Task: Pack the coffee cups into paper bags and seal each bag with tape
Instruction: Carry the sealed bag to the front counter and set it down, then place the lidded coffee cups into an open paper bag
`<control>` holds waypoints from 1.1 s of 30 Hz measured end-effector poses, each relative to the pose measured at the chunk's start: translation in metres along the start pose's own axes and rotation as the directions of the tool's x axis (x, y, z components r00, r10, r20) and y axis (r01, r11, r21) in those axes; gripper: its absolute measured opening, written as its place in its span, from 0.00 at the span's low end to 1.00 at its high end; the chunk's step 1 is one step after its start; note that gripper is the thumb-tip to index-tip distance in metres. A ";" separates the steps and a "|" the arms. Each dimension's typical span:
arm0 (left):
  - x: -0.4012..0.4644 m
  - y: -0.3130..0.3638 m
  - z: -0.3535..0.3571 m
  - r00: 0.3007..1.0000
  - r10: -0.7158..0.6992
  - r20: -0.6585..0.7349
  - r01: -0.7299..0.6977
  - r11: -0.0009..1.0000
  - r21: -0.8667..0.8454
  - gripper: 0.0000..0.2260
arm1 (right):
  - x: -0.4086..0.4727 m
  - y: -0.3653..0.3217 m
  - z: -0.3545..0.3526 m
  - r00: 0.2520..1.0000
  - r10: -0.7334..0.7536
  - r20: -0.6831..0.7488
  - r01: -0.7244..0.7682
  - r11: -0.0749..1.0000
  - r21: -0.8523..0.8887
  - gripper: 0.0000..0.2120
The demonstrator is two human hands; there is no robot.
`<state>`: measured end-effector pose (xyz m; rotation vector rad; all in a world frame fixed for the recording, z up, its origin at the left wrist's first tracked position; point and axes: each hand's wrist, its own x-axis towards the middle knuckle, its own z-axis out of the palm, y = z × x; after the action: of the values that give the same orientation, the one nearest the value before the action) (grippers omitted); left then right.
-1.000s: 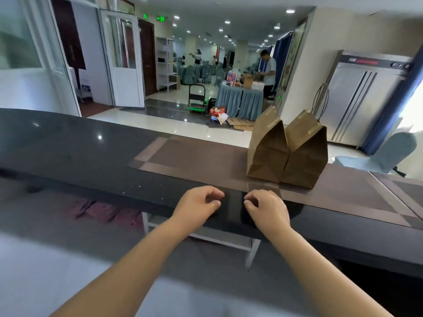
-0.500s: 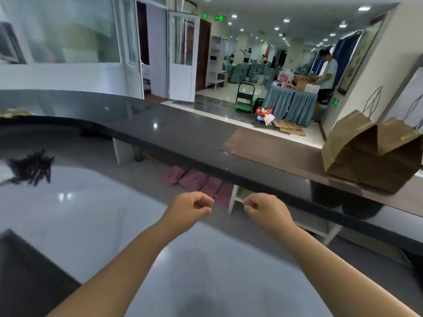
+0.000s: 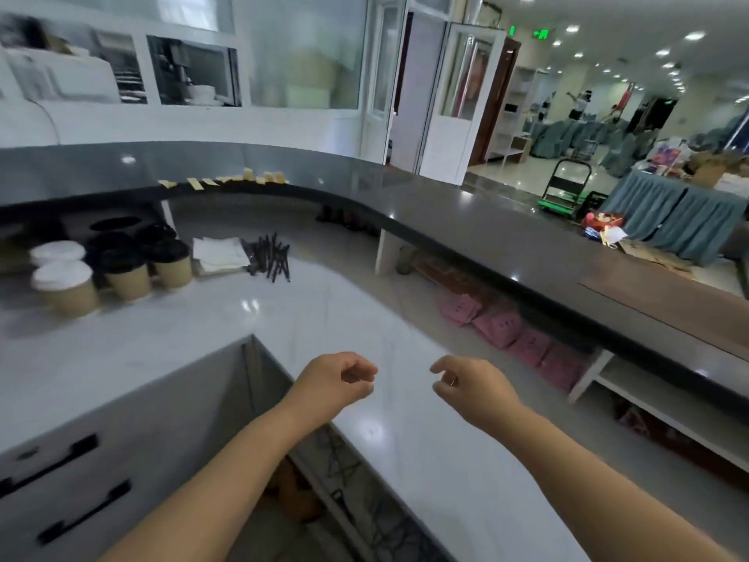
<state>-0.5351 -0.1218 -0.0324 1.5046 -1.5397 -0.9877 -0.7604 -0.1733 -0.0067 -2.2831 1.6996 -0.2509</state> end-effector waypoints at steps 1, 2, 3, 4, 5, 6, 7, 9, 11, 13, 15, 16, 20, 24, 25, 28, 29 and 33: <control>-0.006 -0.008 -0.013 1.000 -0.012 -0.016 0.012 1.000 0.004 0.09 | 0.005 -0.014 0.007 1.000 -0.021 0.013 0.021 1.000 -0.005 0.13; -0.013 -0.017 -0.026 0.999 -0.026 -0.035 0.026 1.000 0.012 0.09 | 0.010 -0.029 0.014 0.999 -0.047 0.027 0.047 0.999 -0.009 0.13; -0.020 -0.026 -0.040 0.998 -0.039 -0.056 0.040 0.999 0.017 0.09 | 0.015 -0.044 0.021 0.996 -0.076 0.041 0.077 0.997 -0.014 0.13; -0.026 -0.035 -0.052 0.995 -0.052 -0.081 0.053 0.998 0.016 0.09 | 0.019 -0.059 0.027 0.993 -0.104 0.057 0.105 0.994 -0.016 0.13; -0.033 -0.042 -0.065 0.991 -0.066 -0.114 0.068 0.998 0.012 0.10 | 0.024 -0.074 0.033 0.988 -0.133 0.076 0.134 0.991 -0.016 0.13; -0.040 -0.048 -0.076 0.986 -0.080 -0.144 0.081 0.997 0.007 0.10 | 0.028 -0.088 0.038 0.983 -0.157 0.095 0.159 0.987 -0.013 0.13; -0.047 -0.054 -0.087 0.982 -0.093 -0.167 0.095 0.995 0.002 0.09 | 0.032 -0.102 0.043 0.977 -0.185 0.110 0.187 0.982 -0.011 0.13; -0.062 -0.065 -0.106 0.970 -0.122 -0.211 0.123 0.992 -0.010 0.09 | 0.041 -0.130 0.054 0.959 -0.249 0.134 0.252 0.968 -0.009 0.12; -0.077 -0.077 -0.123 0.957 -0.145 -0.249 0.147 0.989 -0.013 0.10 | 0.048 -0.155 0.063 0.938 -0.306 0.162 0.311 0.950 -0.006 0.12; -0.092 -0.089 -0.137 0.940 -0.174 -0.294 0.179 0.984 -0.009 0.10 | 0.053 -0.180 0.073 0.908 -0.370 0.195 0.377 0.926 0.000 0.11; -0.105 -0.099 -0.150 0.913 -0.216 -0.347 0.222 0.975 -0.021 0.10 | 0.060 -0.204 0.083 0.872 -0.436 0.222 0.447 0.895 0.000 0.11; -0.110 -0.103 -0.156 0.898 -0.236 -0.371 0.242 0.970 -0.031 0.09 | 0.064 -0.216 0.089 0.853 -0.465 0.236 0.479 0.878 -0.001 0.11; -0.127 -0.120 -0.179 0.834 -0.316 -0.452 0.331 0.942 -0.049 0.08 | 0.085 -0.254 0.111 0.776 -0.553 0.304 0.576 0.818 0.017 0.12; -0.139 -0.140 -0.205 0.760 -0.379 -0.529 0.406 0.911 -0.069 0.08 | 0.111 -0.295 0.134 0.707 -0.606 0.363 0.618 0.780 0.098 0.11; -0.140 -0.143 -0.212 0.739 -0.388 -0.552 0.419 0.905 -0.075 0.09 | 0.118 -0.305 0.139 0.687 -0.621 0.377 0.634 0.766 0.108 0.11; -0.139 -0.150 -0.232 0.671 -0.410 -0.618 0.453 0.886 -0.095 0.09 | 0.139 -0.333 0.150 0.619 -0.677 0.398 0.695 0.708 0.124 0.11; -0.137 -0.152 -0.237 0.651 -0.416 -0.634 0.455 0.884 -0.113 0.10 | 0.146 -0.341 0.153 0.599 -0.692 0.402 0.709 0.692 0.135 0.11; -0.131 -0.162 -0.257 0.561 -0.446 -0.697 0.459 0.869 -0.186 0.11 | 0.175 -0.369 0.160 0.531 -0.748 0.397 0.761 0.628 0.165 0.10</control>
<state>-0.2313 0.0020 -0.0725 2.0343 -0.5812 -0.4964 -0.3262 -0.2225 -0.0427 -2.6962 0.4020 0.1265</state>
